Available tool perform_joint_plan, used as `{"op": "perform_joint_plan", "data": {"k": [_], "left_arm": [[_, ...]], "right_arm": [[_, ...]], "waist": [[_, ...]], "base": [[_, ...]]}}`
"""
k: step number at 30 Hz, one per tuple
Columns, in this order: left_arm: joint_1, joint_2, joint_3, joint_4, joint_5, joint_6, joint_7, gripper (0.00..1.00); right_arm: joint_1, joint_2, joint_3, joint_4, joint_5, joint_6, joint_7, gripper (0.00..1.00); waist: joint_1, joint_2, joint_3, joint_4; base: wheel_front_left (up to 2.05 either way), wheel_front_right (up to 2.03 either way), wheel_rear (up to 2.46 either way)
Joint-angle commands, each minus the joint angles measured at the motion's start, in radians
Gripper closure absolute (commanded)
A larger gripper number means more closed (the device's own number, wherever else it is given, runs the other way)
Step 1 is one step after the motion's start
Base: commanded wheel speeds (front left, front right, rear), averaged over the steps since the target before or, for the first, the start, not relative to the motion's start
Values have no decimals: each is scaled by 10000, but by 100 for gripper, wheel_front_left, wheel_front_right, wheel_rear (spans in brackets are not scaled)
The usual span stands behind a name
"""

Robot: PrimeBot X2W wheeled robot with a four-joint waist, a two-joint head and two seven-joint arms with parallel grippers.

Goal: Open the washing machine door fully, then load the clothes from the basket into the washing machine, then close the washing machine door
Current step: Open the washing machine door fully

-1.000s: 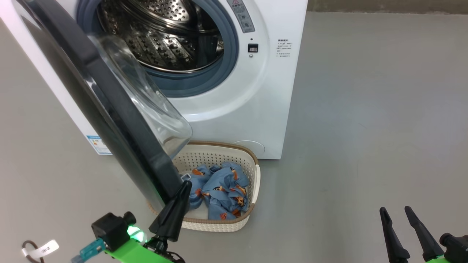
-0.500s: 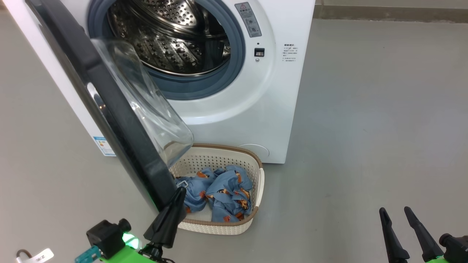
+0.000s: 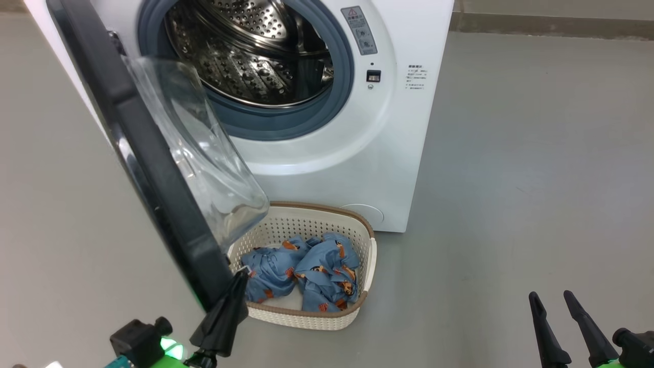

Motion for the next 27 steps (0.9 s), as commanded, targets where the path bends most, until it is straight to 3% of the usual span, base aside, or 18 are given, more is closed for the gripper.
{"op": "perform_joint_plan", "data": {"k": [1, 27], "left_arm": [[-149, 326, 645, -234, 58, 153, -67, 100], [328, 311, 1279, -946, 392, 358, -67, 100]], "right_arm": [[-69, -169, 230, -259, 37, 29, -120, 0], [-228, -125, 207, -281, 4, 29, -120, 0]], "waist": [[0, -1, 5, 28], [0, -1, 295, 565]], "base": [[0, 0, 0], [0, 0, 0]]}}
